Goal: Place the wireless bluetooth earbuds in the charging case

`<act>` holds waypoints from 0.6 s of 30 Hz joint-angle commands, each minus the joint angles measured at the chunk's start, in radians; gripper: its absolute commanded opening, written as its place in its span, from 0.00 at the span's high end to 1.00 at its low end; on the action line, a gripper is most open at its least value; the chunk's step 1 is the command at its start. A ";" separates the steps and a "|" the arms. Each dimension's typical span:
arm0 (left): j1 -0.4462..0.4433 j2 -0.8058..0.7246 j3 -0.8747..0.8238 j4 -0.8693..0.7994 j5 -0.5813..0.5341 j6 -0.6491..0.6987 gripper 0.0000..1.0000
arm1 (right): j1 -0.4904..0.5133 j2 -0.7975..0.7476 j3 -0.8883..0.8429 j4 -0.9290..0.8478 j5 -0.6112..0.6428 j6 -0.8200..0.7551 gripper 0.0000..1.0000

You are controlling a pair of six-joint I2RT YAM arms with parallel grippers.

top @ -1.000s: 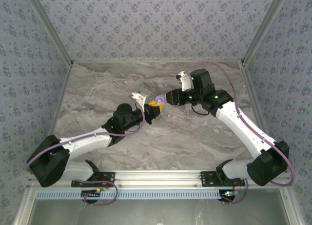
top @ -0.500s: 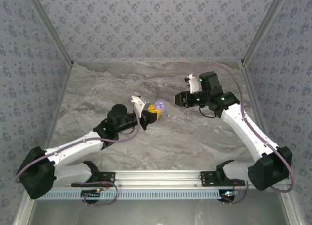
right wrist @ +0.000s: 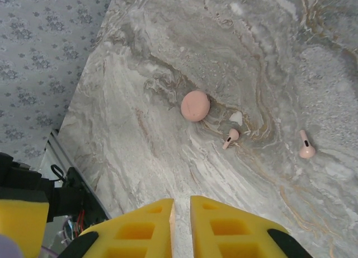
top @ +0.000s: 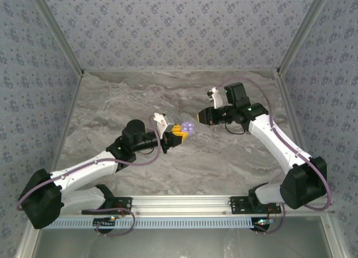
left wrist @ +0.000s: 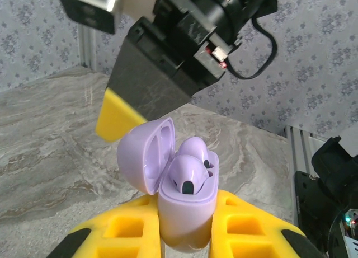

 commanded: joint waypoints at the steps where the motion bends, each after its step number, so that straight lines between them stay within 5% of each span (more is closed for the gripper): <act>1: -0.004 -0.001 0.003 0.054 0.044 0.023 0.87 | 0.012 0.009 0.033 -0.001 -0.067 0.007 0.84; 18: -0.004 0.054 -0.009 0.118 0.020 -0.013 0.88 | 0.025 -0.039 0.022 0.055 -0.205 0.002 0.86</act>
